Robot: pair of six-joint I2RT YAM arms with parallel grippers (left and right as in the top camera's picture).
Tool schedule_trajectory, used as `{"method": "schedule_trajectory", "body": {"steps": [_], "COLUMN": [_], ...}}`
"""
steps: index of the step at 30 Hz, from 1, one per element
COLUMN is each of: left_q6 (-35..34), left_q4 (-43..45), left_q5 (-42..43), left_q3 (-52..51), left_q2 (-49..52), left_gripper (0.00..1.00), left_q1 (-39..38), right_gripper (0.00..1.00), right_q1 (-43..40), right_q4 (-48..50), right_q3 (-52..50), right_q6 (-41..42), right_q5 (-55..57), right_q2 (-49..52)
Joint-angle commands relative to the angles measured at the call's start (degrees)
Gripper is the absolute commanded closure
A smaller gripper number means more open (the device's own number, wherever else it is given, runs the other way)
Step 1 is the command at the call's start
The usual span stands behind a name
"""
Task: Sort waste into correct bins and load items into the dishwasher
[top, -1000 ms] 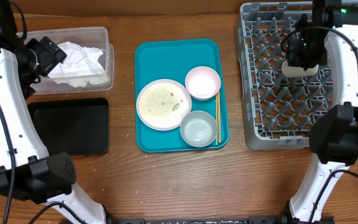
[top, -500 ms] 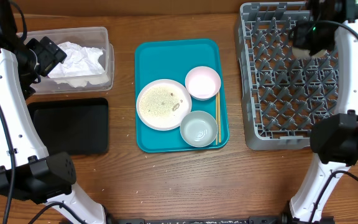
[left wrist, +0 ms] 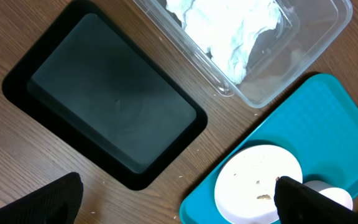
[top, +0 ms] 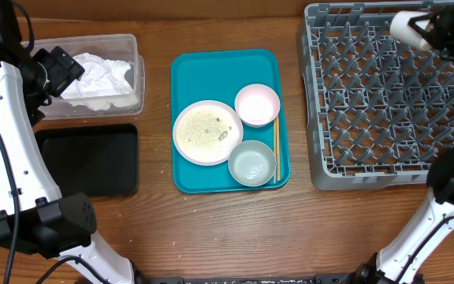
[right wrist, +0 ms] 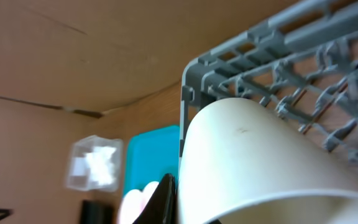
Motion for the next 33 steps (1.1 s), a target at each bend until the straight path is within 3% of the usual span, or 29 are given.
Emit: {"method": "schedule_trajectory", "body": {"steps": [1,5,18,22,25,33], "left_q6": [-0.7,-0.7,-0.7,-0.7,-0.7,-0.7], "left_q4": [0.1,0.1,0.1,0.1,0.1,0.1], "left_q5": [-0.2,-0.2,-0.2,-0.2,-0.2,-0.2], "left_q3": [0.6,0.6,0.6,0.6,0.6,0.6], "left_q2": [0.3,0.3,0.3,0.3,0.3,0.3], "left_gripper": [0.00,0.00,0.00,0.00,0.00,0.00], "left_q1": [-0.4,-0.4,-0.4,-0.4,-0.4,-0.4], "right_gripper": [0.96,0.96,0.96,0.89,0.77,0.76], "right_q1": [0.7,0.7,-2.0,-3.2,-3.4,-2.7], "right_q4": [1.1,2.3,0.0,-1.8,-2.1,-2.3], "right_q3": [-1.3,-1.3,-1.2,-1.2,-1.2,-1.2], "right_q6": [2.4,2.7,6.7,6.6,6.6,6.5], "right_q5": [-12.1,-16.7,-14.4,-12.4,-10.9,-10.3], "right_q2": [5.9,9.5,15.9,15.9,15.9,15.8]}}
